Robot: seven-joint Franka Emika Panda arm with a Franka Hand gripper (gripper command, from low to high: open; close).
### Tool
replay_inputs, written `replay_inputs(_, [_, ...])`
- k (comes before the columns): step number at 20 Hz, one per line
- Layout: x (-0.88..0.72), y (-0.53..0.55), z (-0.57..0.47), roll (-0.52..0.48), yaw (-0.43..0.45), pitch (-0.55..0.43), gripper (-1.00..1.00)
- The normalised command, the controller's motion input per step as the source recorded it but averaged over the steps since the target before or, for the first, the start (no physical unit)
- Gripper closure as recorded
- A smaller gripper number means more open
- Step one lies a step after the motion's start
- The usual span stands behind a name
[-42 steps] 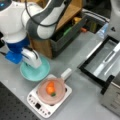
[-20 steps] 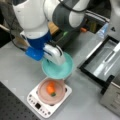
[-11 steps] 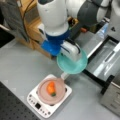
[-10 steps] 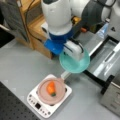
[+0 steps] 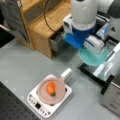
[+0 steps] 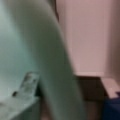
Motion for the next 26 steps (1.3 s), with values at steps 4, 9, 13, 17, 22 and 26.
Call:
replay_inputs(4, [-0.82, 0.06, -0.2, 0.175, 0.108, -0.266, 1.0])
replay_inputs(9, [-0.63, 0.13, -0.22, 0.154, 0.089, -0.277, 1.0])
replay_inputs(13, [-0.41, 0.17, -0.16, 0.087, 0.087, -0.235, 1.0])
replay_inputs(17, [-0.2, 0.14, -0.09, 0.06, 0.08, -0.178, 1.0])
replay_inputs(22, [0.03, 0.18, 0.04, 0.093, 0.052, -0.124, 1.0])
replay_inputs(26, [0.27, 0.33, 0.12, 0.056, 0.005, -0.047, 1.0])
